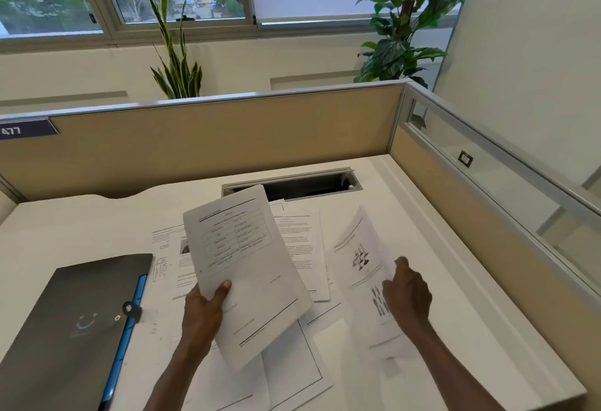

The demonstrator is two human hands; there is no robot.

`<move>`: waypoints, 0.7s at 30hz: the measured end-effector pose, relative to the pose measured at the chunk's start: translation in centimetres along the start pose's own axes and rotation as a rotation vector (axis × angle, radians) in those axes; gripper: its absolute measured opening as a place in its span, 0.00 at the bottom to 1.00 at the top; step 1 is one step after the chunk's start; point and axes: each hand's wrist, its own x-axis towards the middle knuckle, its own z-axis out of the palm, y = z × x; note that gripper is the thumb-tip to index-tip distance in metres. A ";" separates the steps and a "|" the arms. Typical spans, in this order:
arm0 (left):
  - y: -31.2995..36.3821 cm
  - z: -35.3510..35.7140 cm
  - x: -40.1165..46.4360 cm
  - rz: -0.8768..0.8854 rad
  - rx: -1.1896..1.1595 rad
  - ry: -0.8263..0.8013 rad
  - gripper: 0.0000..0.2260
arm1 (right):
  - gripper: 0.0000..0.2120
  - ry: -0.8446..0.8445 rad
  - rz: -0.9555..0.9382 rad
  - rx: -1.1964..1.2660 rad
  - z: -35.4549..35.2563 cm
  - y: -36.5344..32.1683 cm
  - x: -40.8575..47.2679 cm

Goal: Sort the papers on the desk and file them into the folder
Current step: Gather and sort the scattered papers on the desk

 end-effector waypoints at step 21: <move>2.6 1.5 -1.1 -0.137 -0.190 -0.462 0.09 | 0.14 -0.306 -0.073 0.714 -4.4 -10.2 -2.8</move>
